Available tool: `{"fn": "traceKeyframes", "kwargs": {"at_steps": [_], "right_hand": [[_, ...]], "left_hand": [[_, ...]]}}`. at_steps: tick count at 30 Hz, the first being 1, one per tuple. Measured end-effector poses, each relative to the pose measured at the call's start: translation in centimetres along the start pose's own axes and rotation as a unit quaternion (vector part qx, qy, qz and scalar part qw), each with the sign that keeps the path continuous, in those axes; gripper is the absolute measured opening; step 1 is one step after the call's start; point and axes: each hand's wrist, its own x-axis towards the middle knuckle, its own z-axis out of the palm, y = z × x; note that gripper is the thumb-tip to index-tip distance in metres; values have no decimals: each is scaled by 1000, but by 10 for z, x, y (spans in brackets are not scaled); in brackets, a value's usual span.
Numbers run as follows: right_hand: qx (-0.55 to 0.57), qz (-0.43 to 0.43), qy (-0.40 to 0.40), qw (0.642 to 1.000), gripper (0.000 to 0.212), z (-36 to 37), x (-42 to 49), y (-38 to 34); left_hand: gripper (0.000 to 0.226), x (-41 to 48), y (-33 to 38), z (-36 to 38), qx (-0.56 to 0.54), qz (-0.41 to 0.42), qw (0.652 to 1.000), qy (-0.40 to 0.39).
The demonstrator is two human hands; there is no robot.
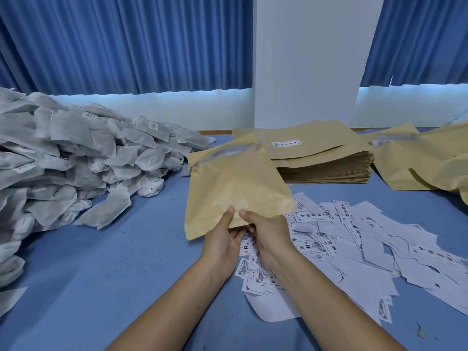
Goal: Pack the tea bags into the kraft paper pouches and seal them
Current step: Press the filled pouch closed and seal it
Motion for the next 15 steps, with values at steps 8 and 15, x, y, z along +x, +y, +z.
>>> {"fn": "traceKeyframes", "kwargs": {"at_steps": [8,15], "right_hand": [[4,4,-21,1000,12,0,0,0],[15,4,-13,1000,17,2,1,1]], "left_hand": [[24,-1,-3,3,32,7,999,4],[17,-3,-3,2,39,74,995,58]]}}
